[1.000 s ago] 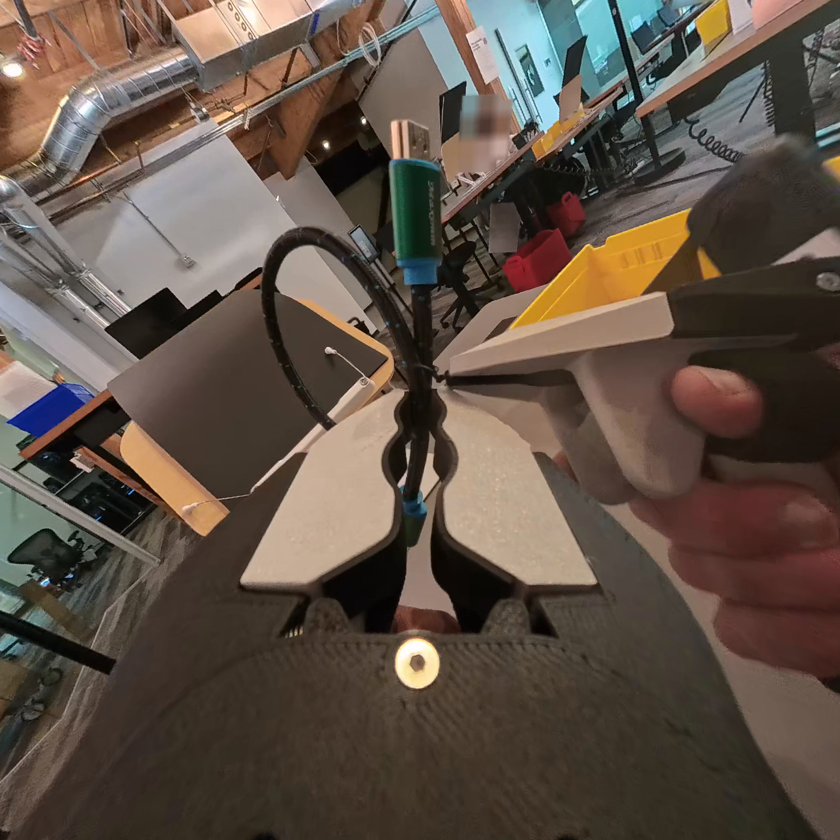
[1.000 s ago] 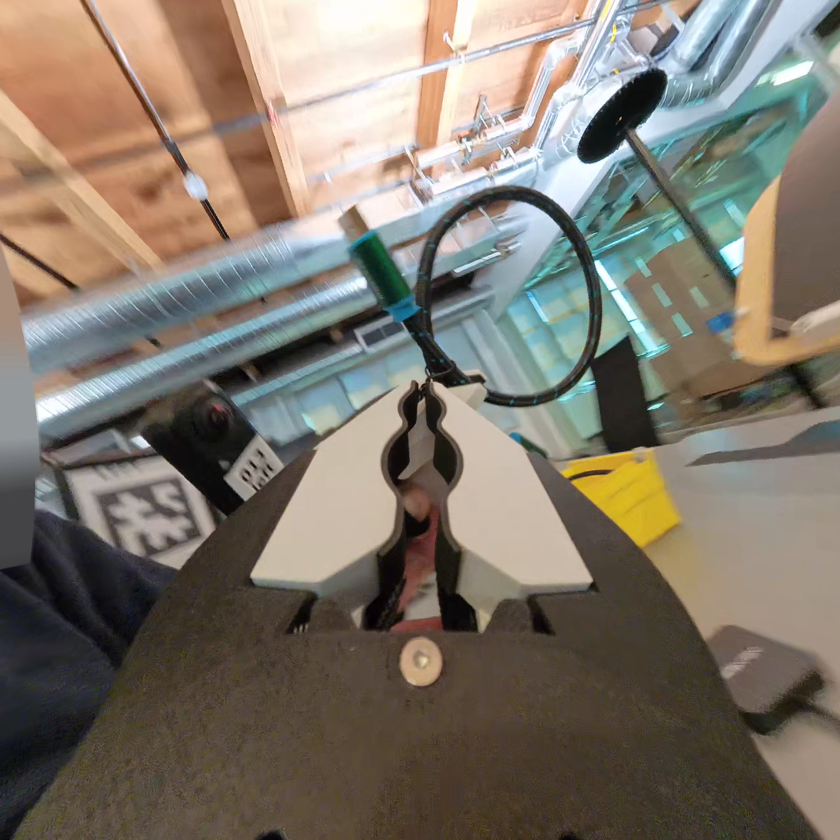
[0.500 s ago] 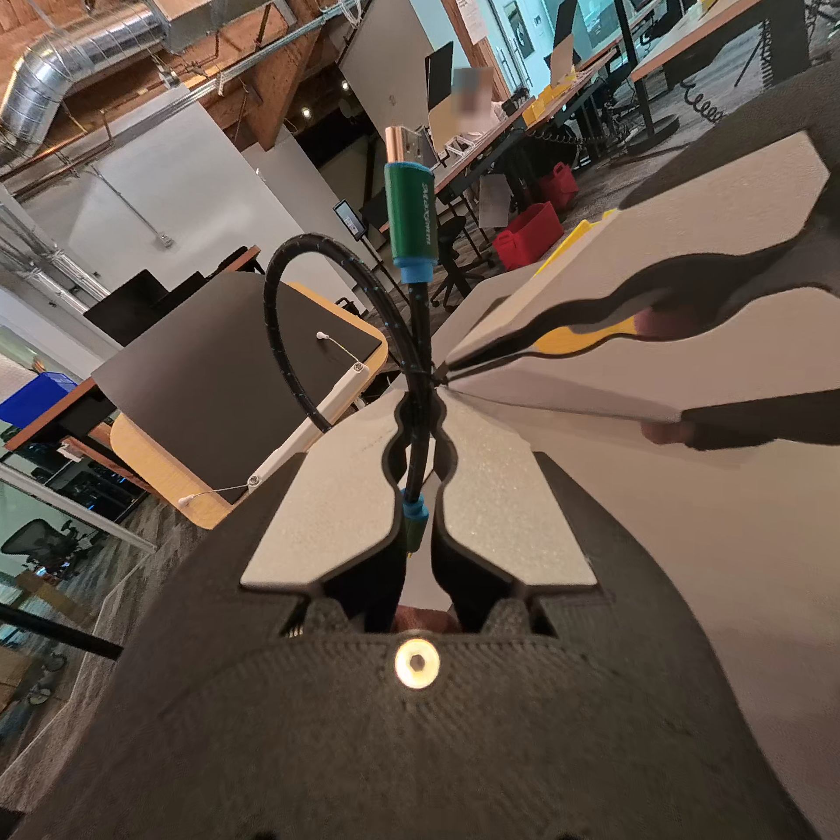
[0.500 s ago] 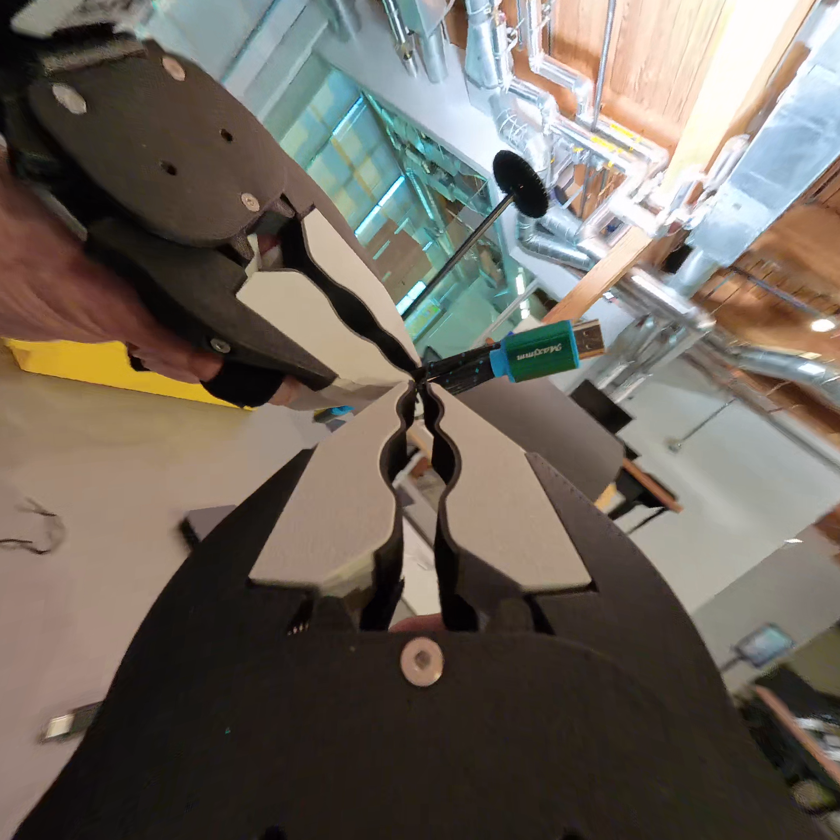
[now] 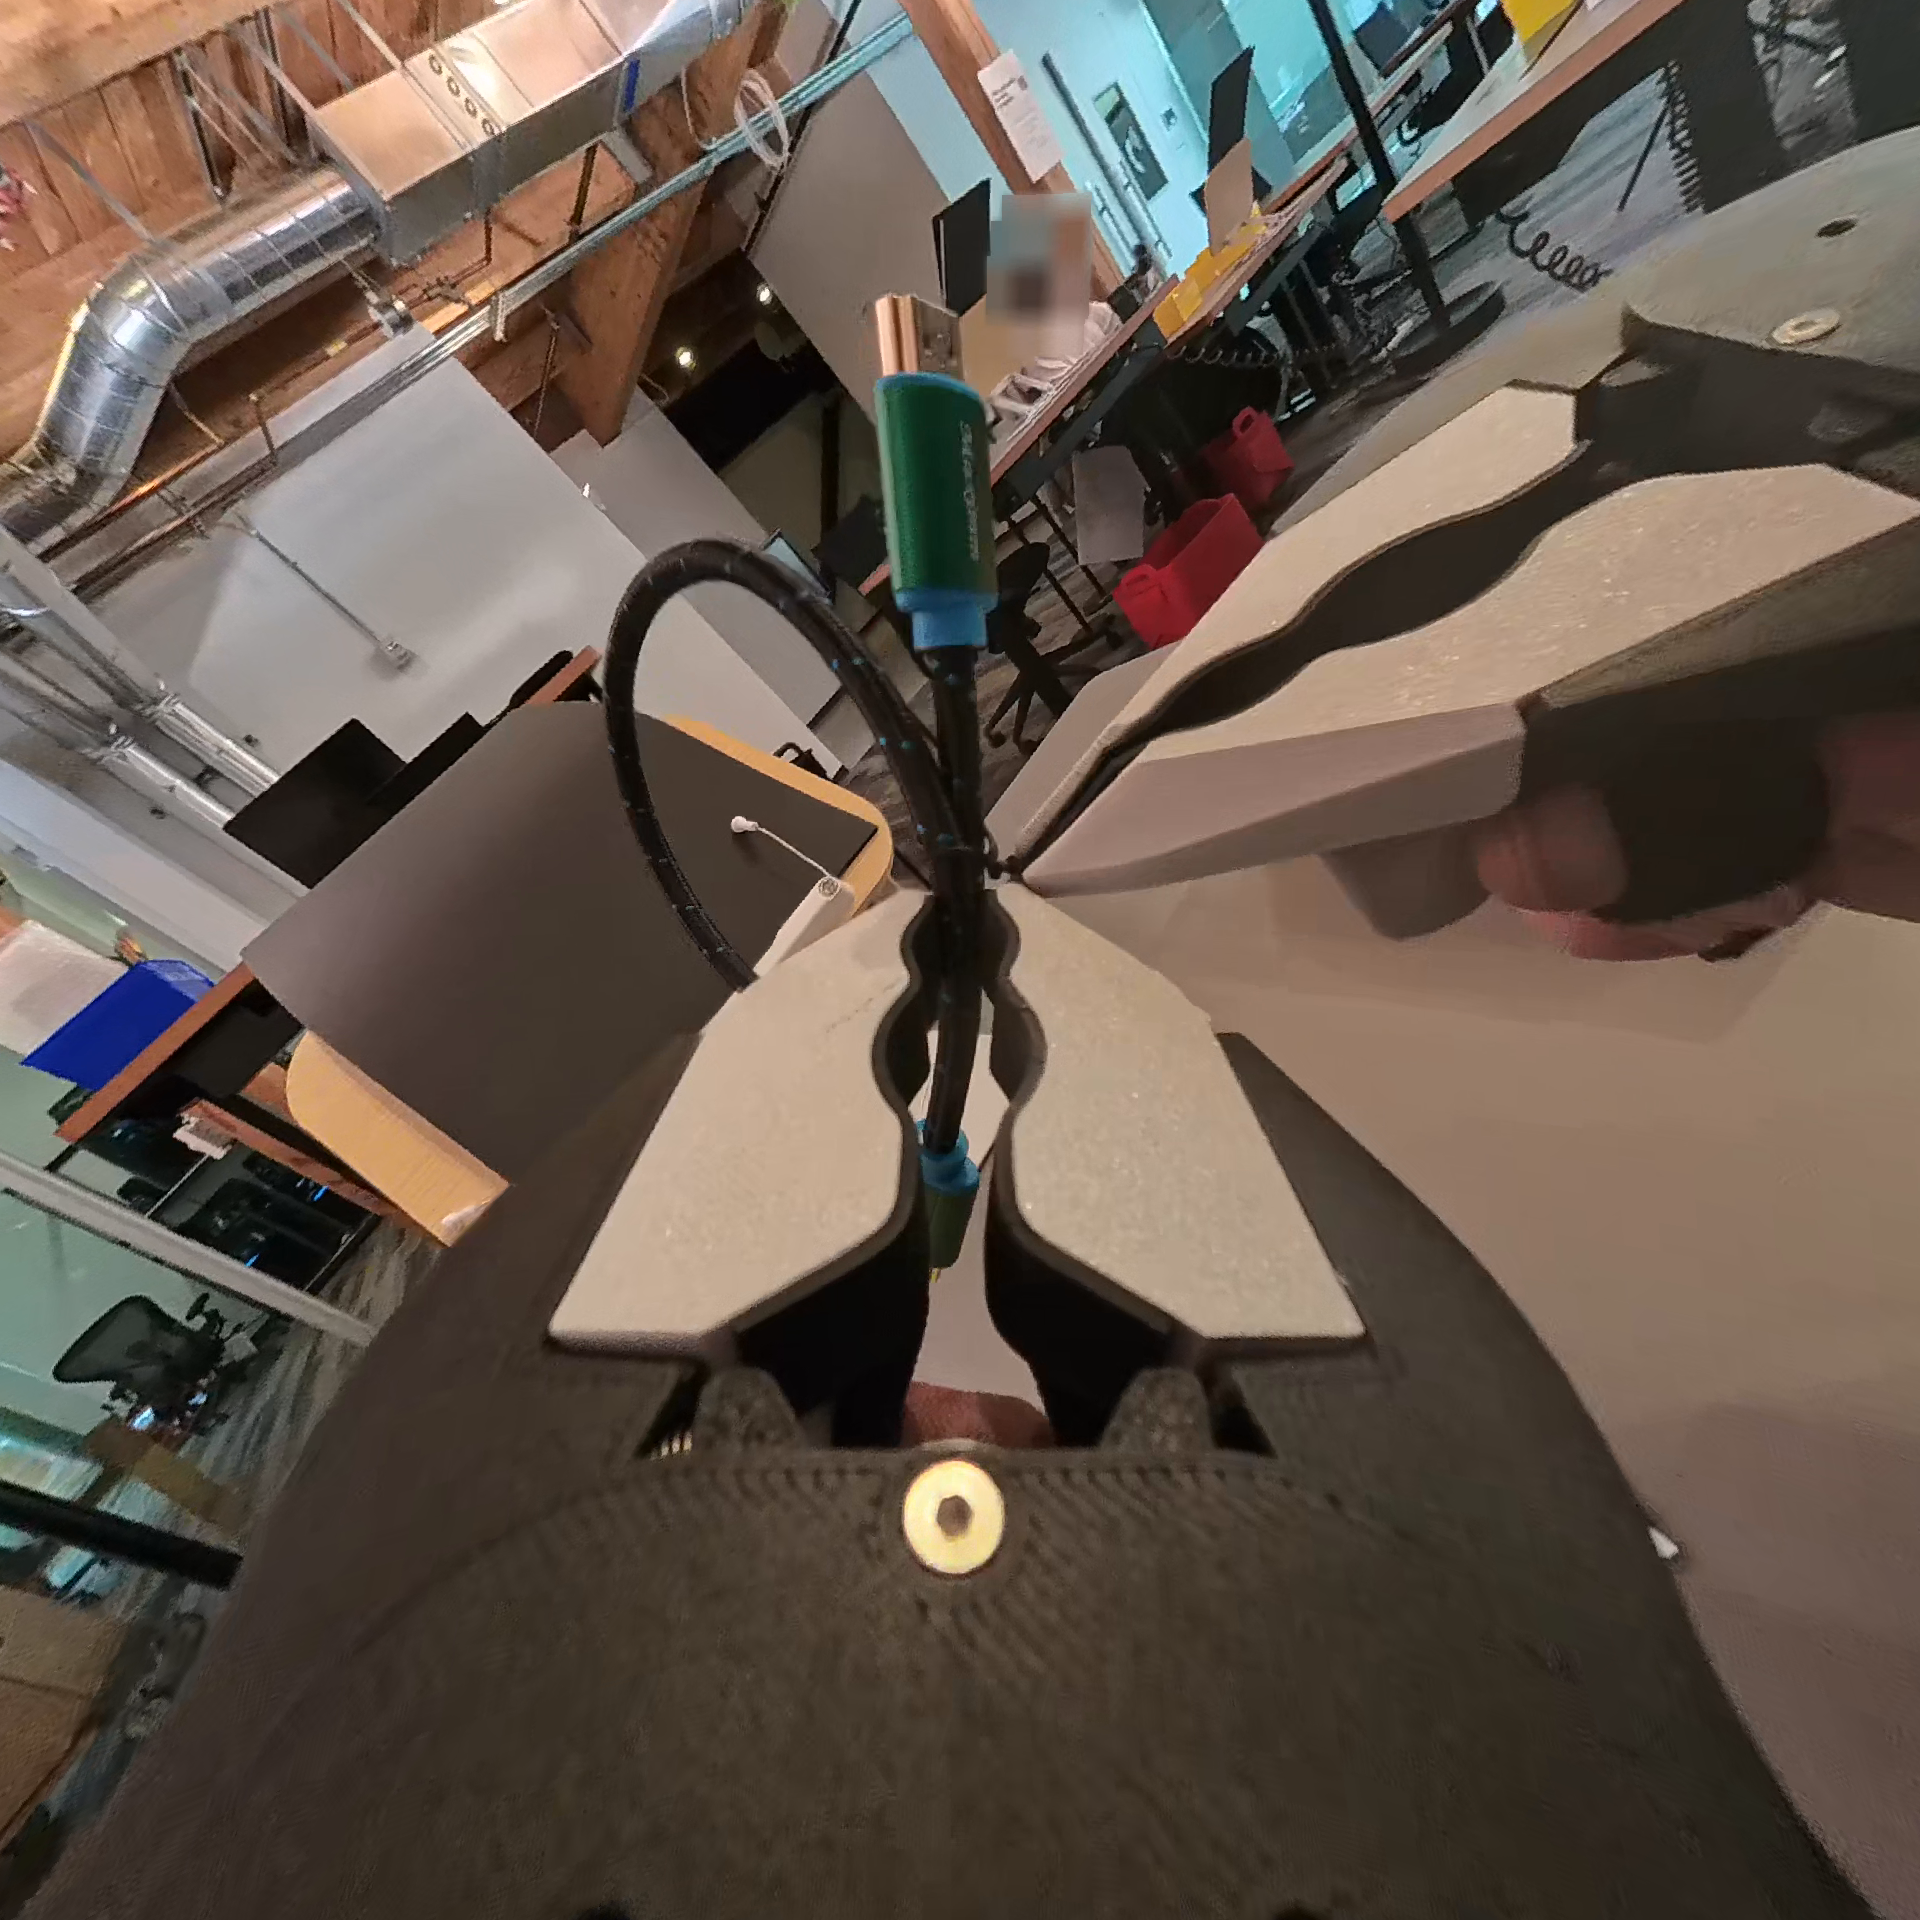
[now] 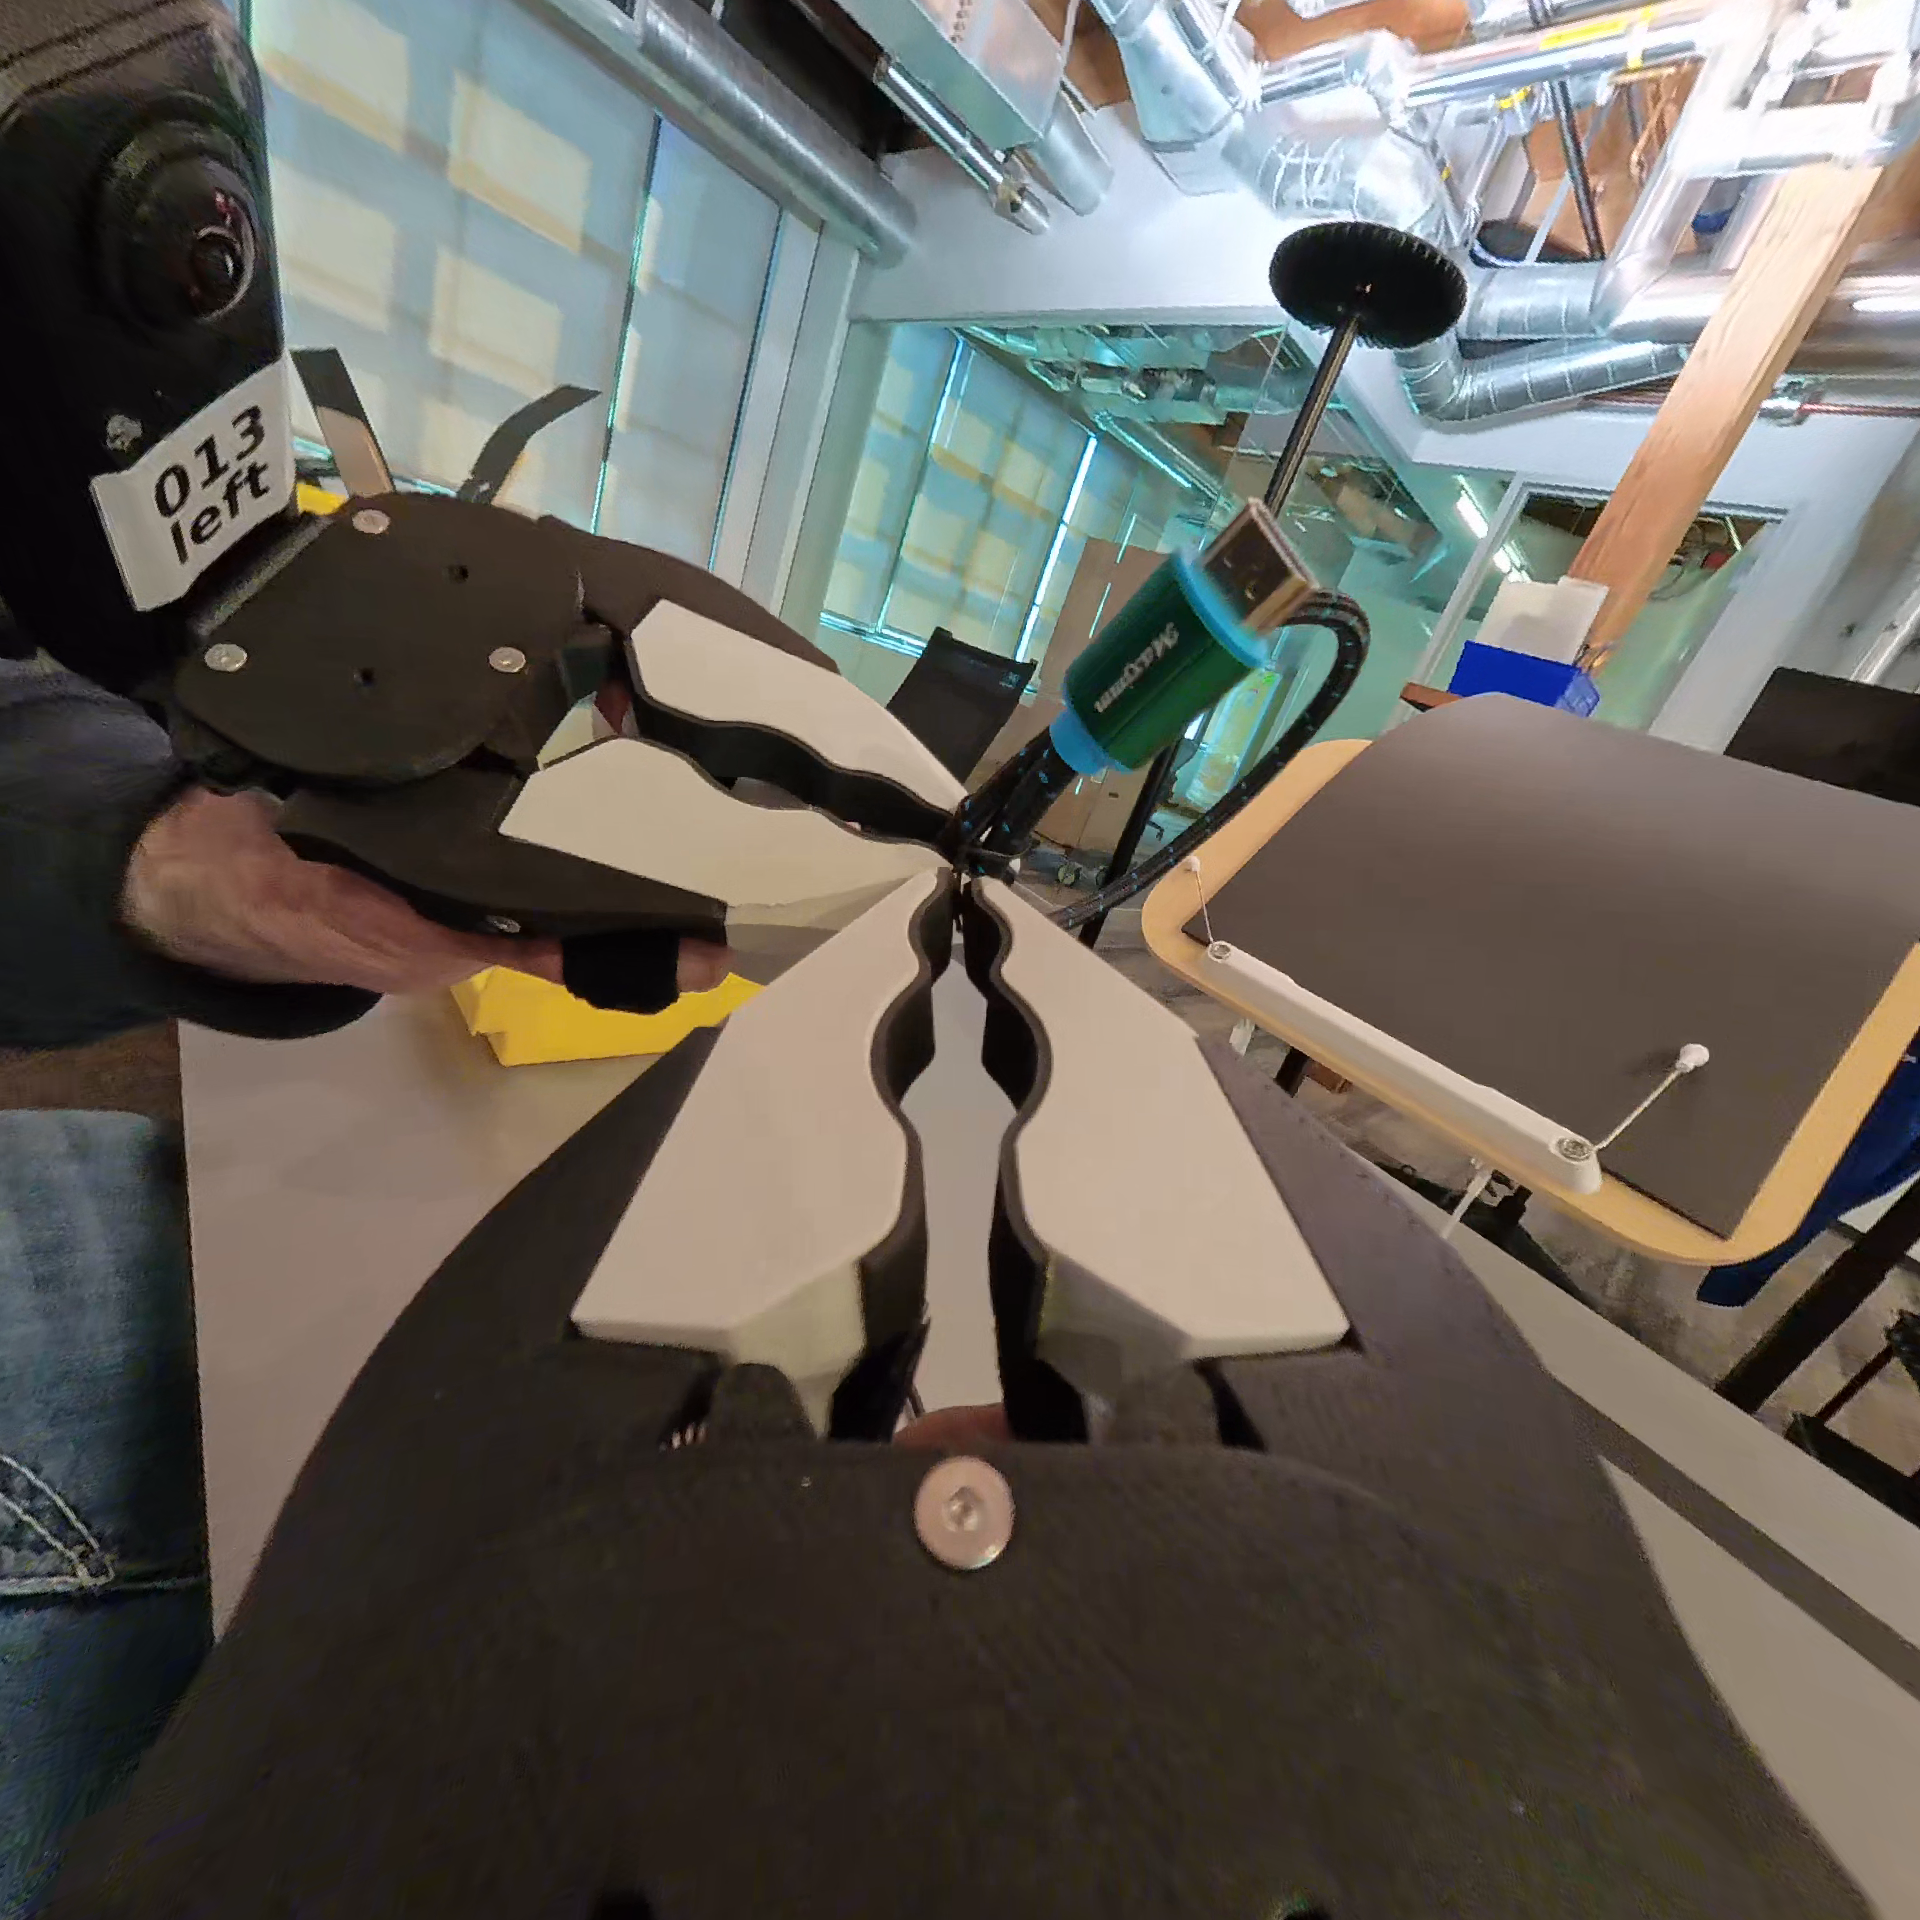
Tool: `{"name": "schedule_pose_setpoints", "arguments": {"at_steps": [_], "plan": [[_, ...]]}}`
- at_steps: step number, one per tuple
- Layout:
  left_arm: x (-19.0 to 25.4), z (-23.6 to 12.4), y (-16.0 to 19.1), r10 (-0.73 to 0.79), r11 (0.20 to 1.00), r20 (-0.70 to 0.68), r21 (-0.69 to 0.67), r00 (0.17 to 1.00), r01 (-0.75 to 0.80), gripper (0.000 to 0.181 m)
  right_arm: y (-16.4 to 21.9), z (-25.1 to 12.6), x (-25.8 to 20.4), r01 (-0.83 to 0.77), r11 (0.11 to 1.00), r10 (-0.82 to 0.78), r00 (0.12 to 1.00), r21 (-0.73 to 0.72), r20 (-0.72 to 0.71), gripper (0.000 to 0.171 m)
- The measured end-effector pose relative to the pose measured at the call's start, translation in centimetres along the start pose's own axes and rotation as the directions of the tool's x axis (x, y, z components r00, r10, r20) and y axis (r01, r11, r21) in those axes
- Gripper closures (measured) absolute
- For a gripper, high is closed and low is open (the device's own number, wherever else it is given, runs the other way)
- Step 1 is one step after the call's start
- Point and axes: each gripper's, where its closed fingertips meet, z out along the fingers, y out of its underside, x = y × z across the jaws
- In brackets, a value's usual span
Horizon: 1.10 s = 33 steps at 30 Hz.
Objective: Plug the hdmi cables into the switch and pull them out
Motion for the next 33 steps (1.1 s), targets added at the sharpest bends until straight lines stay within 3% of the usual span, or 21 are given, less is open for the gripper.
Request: {"name": "schedule_pose_setpoints", "arguments": {"at_steps": [3, 6, 10, 13, 15, 16, 18, 20, 22, 24, 28, 30, 33], "plan": [[0.0, 0.0, -0.1, 0.018, 1.000, -0.008, 0.020, 1.000, -0.018, 0.175, -0.1, 0.0, -0.2, -0.042, 0.999, 0.042, 0.999, 0.001, 0.033, 0.171], [-0.2, 0.0, -0.3, 0.031, 0.998, 0.024, 0.050, 0.999, -0.032, 0.176, -1.2, -0.2, -0.4, -0.373, 0.926, 0.360, 0.919, 0.062, 0.163, 0.171], [-0.6, 0.0, -0.7, 0.070, 0.993, 0.088, 0.087, 0.994, -0.078, 0.175, -2.0, -0.4, -0.5, -0.776, 0.621, 0.706, 0.615, 0.112, 0.350, 0.171], [-0.7, -0.2, -1.1, 0.112, 0.986, 0.150, 0.108, 0.982, -0.129, 0.175, -2.5, -0.5, -1.0, -0.919, 0.377, 0.788, 0.384, 0.116, 0.481, 0.171], [-0.5, -0.5, -1.5, 0.133, 0.978, 0.177, 0.137, 0.975, -0.159, 0.175, -2.9, -0.7, -1.5, -0.949, 0.290, 0.783, 0.309, 0.122, 0.539, 0.171], [-0.5, -0.6, -1.6, 0.140, 0.976, 0.183, 0.138, 0.973, -0.166, 0.175, -2.8, -0.7, -1.6, -0.948, 0.287, 0.786, 0.314, 0.135, 0.533, 0.171], [-0.5, -0.5, -1.4, 0.135, 0.980, 0.179, 0.119, 0.974, -0.158, 0.175, -2.4, -0.4, -1.5, -0.911, 0.375, 0.783, 0.411, 0.173, 0.467, 0.171], [-0.7, -0.3, -1.0, 0.139, 0.983, 0.183, 0.094, 0.973, -0.158, 0.175, -2.0, 0.0, -1.4, -0.795, 0.576, 0.719, 0.604, 0.192, 0.344, 0.165], [-1.0, -0.1, -0.7, 0.134, 0.986, 0.183, 0.076, 0.974, -0.150, 0.175, -1.7, -0.1, -1.0, -0.568, 0.800, 0.543, 0.823, 0.196, 0.167, 0.155], [-1.2, -0.1, -0.6, 0.149, 0.985, 0.191, 0.059, 0.970, -0.163, 0.176, -1.6, -0.2, -0.3, -0.345, 0.926, 0.348, 0.937, 0.152, 0.002, 0.154], [-0.9, 0.2, -0.5, 0.218, 0.974, 0.208, 0.008, 0.954, -0.225, 0.176, -1.1, 0.3, -0.6, -0.102, 0.995, 0.103, 0.988, 0.019, -0.116, 0.156], [-0.9, 0.1, -0.4, 0.271, 0.961, 0.231, -0.018, 0.934, -0.274, 0.176, -0.7, 0.5, -0.5, -0.087, 0.996, 0.082, 0.986, -0.030, -0.147, 0.163], [-1.1, 0.1, -0.4, 0.358, 0.933, 0.265, -0.059, 0.895, -0.356, 0.176, -0.4, 0.6, -0.3, -0.179, 0.983, 0.171, 0.975, -0.041, -0.143, 0.164]]}}
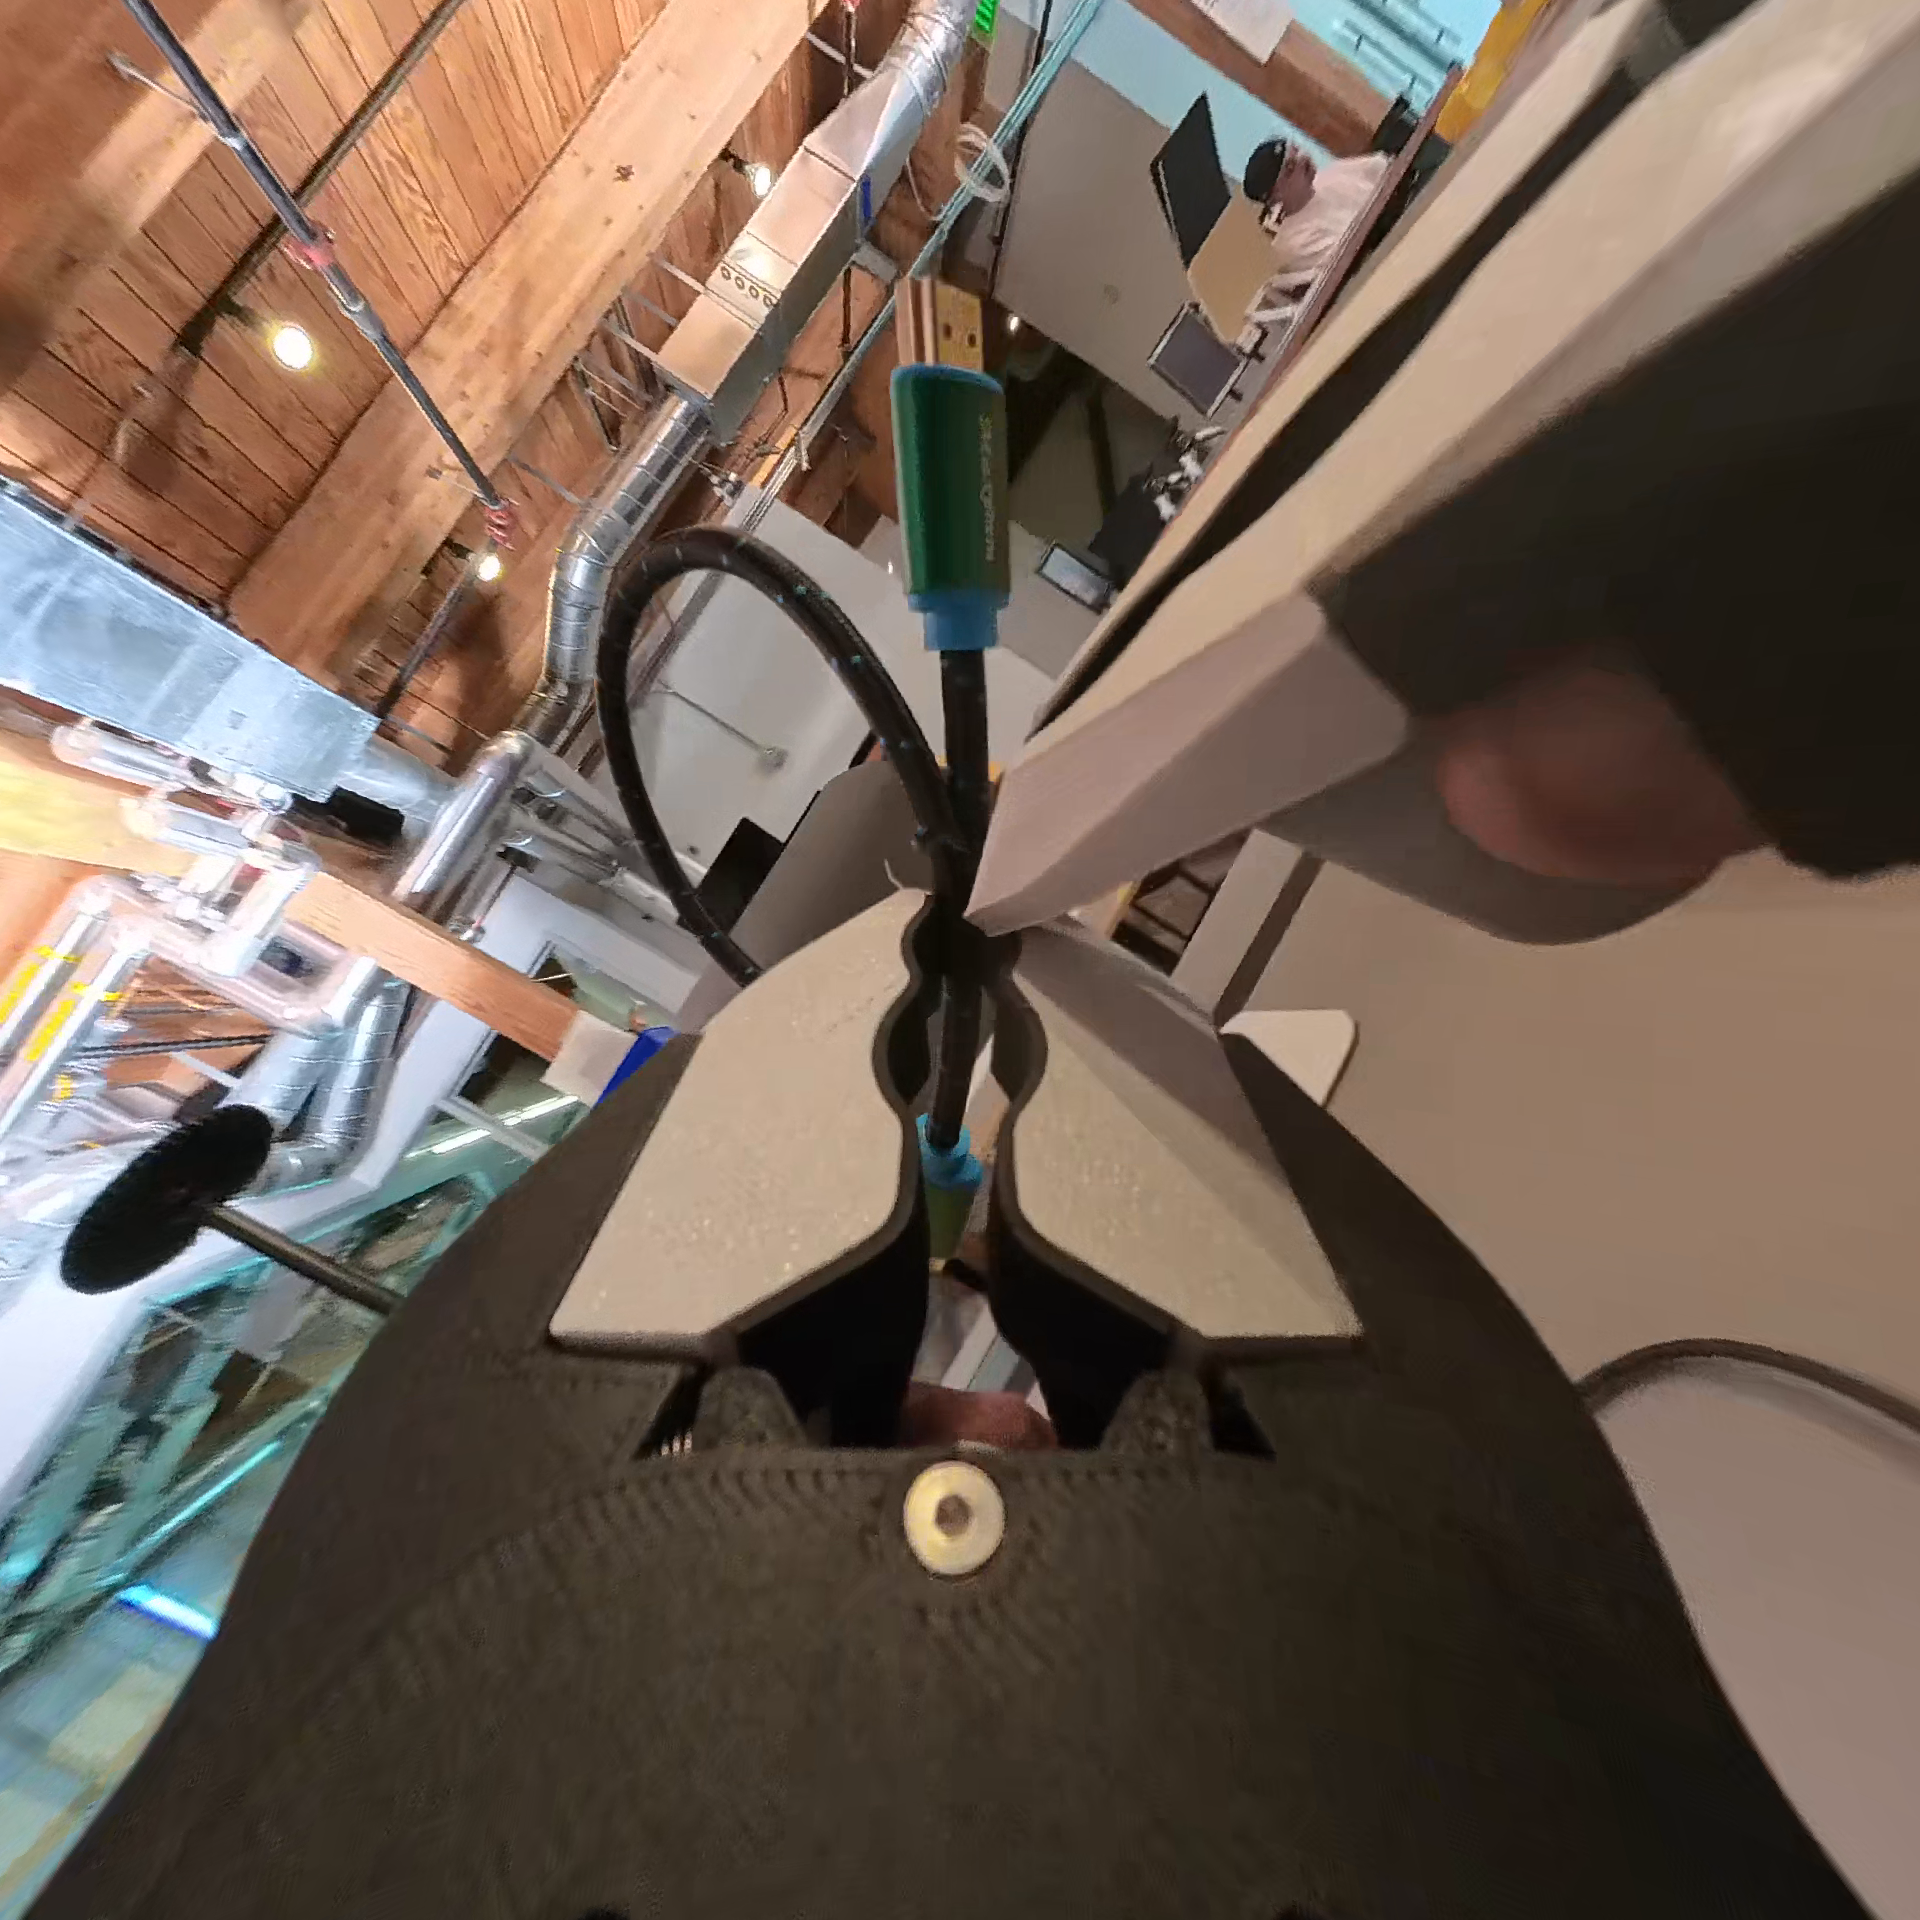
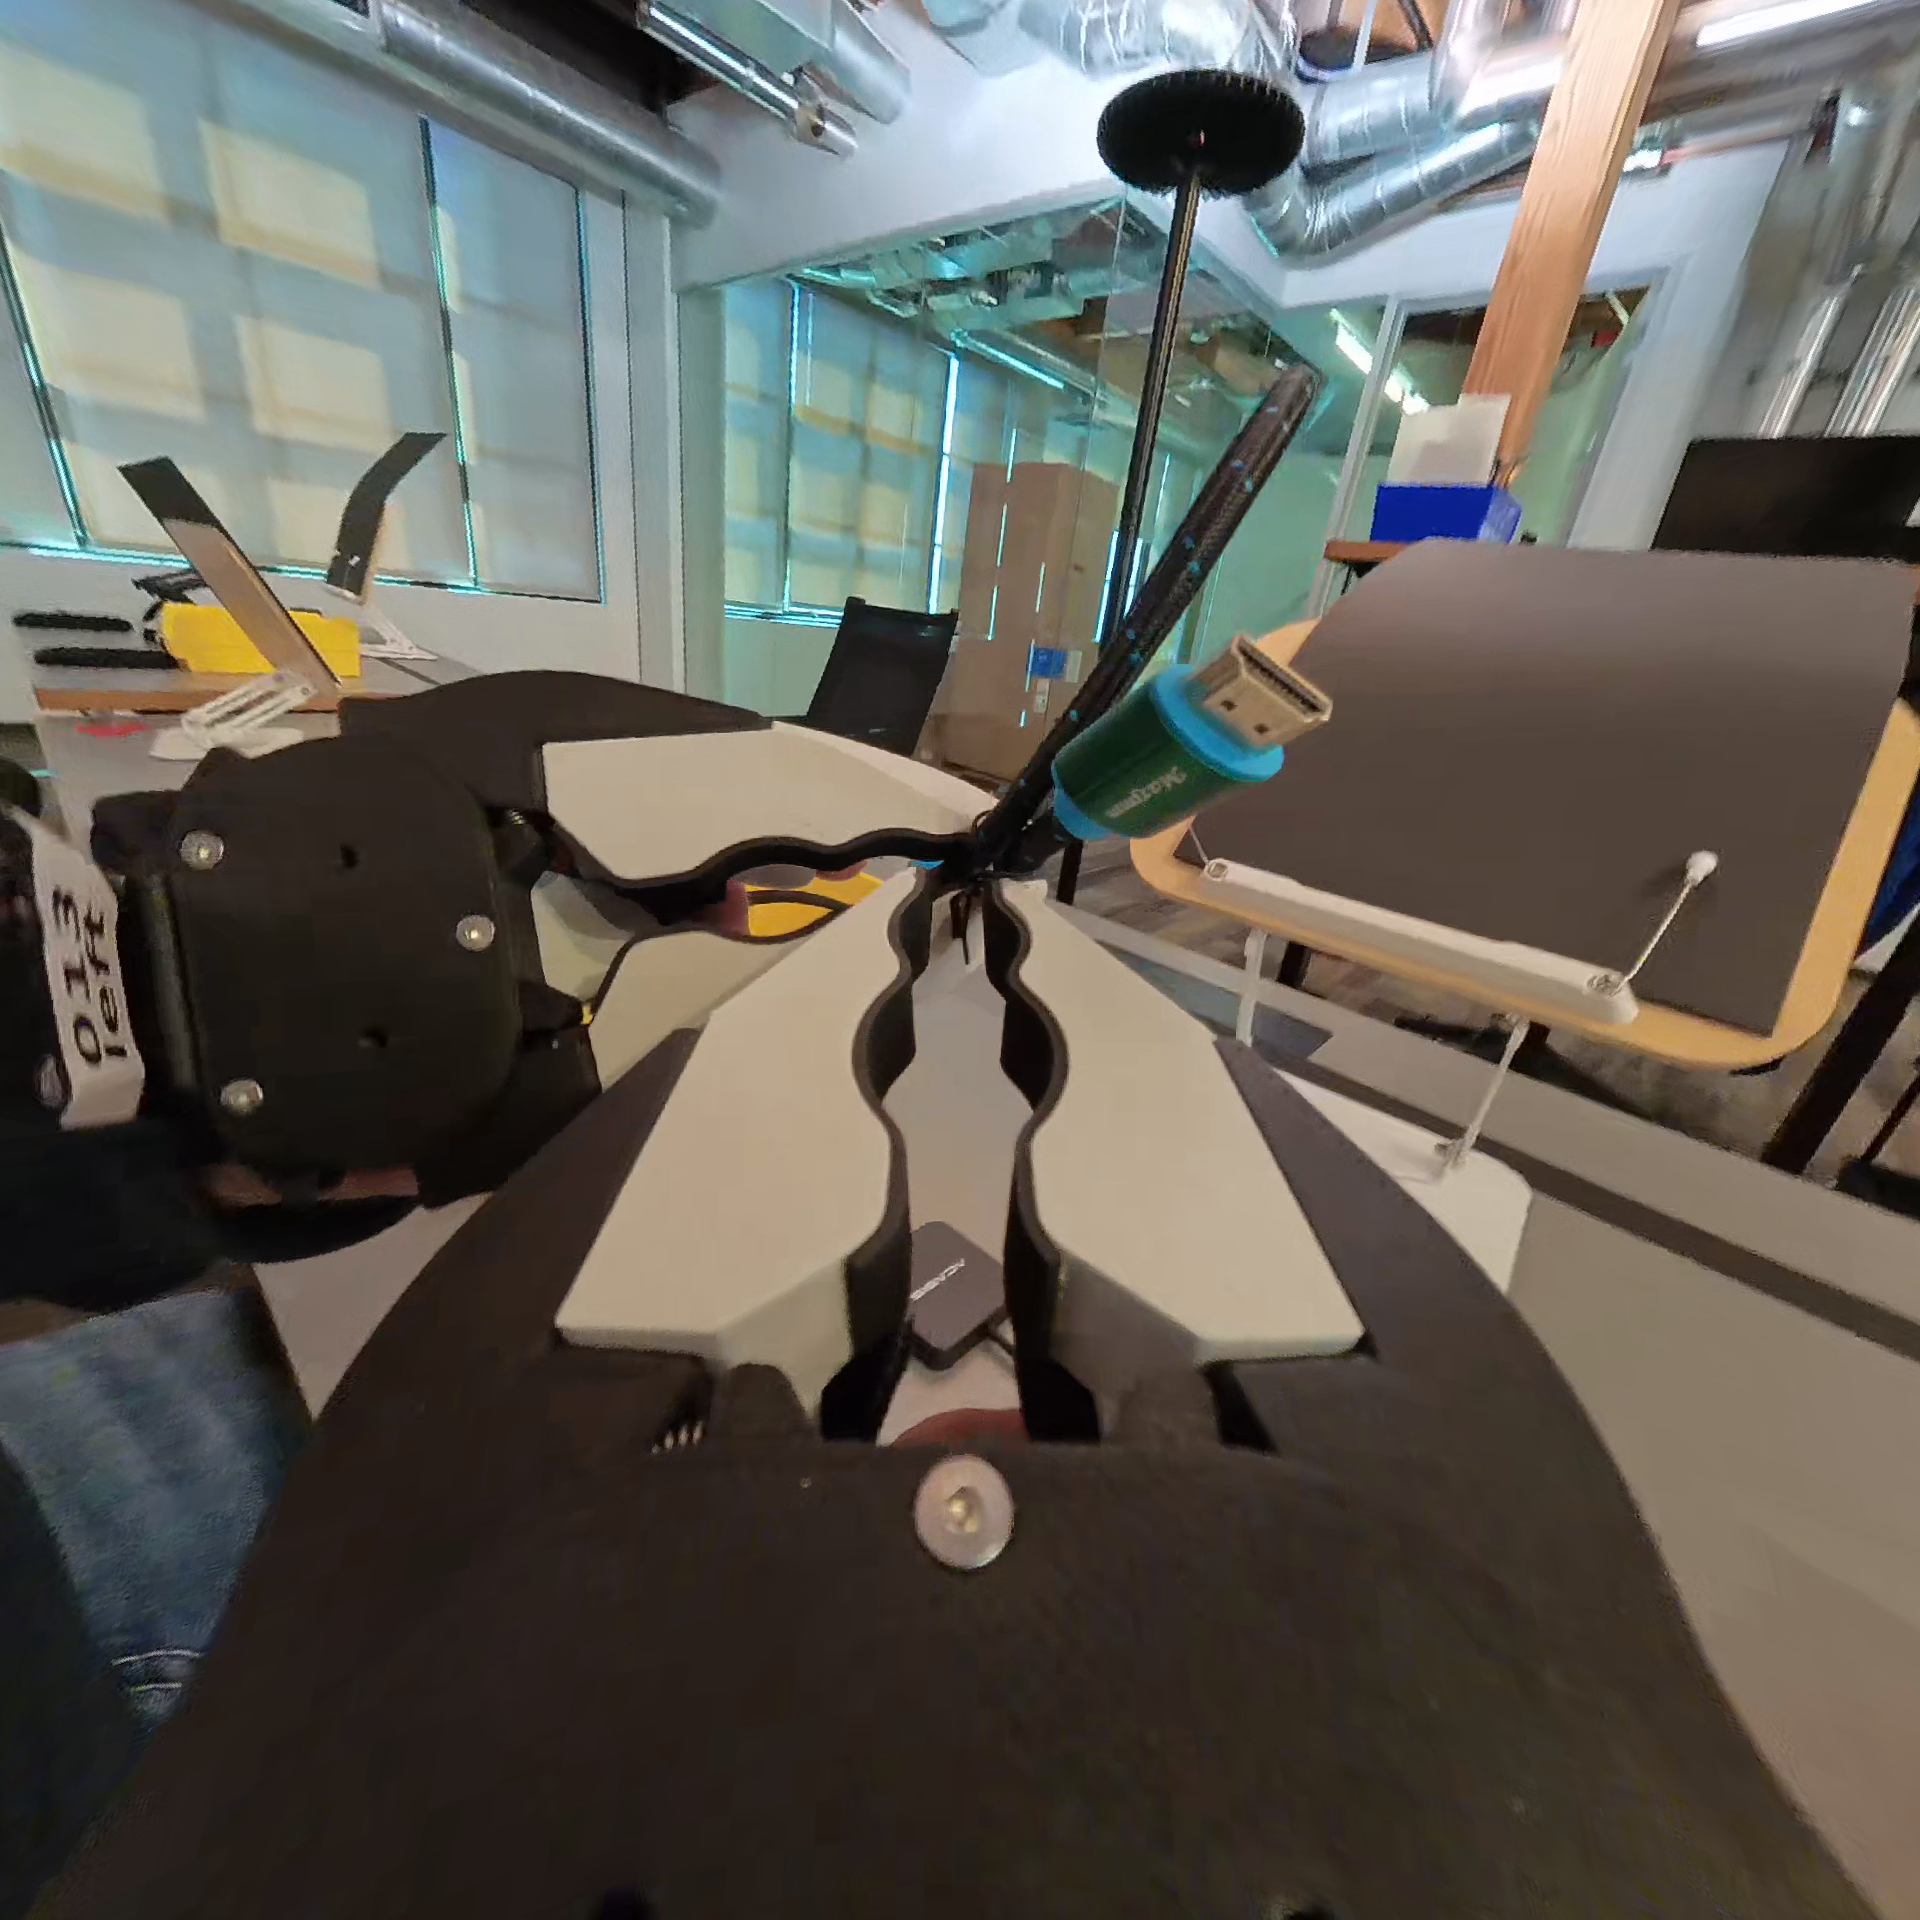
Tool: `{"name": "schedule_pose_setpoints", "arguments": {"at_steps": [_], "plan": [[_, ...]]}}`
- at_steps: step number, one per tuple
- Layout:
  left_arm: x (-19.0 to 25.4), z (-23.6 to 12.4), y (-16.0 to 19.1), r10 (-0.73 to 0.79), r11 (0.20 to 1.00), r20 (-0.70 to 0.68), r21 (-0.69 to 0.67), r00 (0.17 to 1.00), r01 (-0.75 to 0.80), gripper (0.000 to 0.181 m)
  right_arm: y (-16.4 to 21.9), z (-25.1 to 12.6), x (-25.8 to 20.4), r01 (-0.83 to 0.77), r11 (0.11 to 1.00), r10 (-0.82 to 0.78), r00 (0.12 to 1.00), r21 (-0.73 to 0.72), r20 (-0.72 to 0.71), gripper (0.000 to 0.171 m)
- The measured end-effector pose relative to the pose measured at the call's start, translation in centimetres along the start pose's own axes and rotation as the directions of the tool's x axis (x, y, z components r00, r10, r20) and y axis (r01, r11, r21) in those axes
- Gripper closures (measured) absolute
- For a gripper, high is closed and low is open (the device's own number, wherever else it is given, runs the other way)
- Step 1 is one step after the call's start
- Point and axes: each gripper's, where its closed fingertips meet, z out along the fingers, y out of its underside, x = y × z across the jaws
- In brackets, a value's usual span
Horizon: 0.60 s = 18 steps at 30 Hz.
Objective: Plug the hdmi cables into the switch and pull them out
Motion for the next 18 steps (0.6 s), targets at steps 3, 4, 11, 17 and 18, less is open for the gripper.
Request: {"name": "schedule_pose_setpoints", "arguments": {"at_steps": [3, 4, 11, 17, 18], "plan": [[0.1, 0.0, 0.2, 0.091, 0.996, 0.031, -0.016, 0.995, -0.090, 0.176, 0.4, 0.1, 0.2, -0.100, 0.995, 0.100, 0.995, -0.010, 0.014, 0.165], [0.2, 0.0, 0.3, 0.118, 0.993, 0.038, -0.019, 0.992, -0.118, 0.176, 0.5, 0.1, 0.3, -0.146, 0.989, 0.146, 0.989, -0.008, 0.025, 0.167], [0.6, 0.2, 0.7, 0.179, 0.983, 0.035, -0.037, 0.983, -0.177, 0.176, 1.0, -0.1, 0.5, -0.234, 0.972, 0.233, 0.970, 0.002, 0.075, 0.171], [0.2, 0.1, 0.0, 0.023, 1.000, 0.001, 0.005, 1.000, -0.023, 0.175, -0.8, -0.8, 0.1, -0.551, 0.832, 0.501, 0.795, 0.063, 0.344, 0.171], [0.2, 0.0, -0.2, -0.036, 0.999, -0.016, 0.018, 0.999, 0.036, 0.175, -1.4, -1.1, 0.0, -0.651, 0.757, 0.569, 0.702, 0.062, 0.427, 0.171]]}}
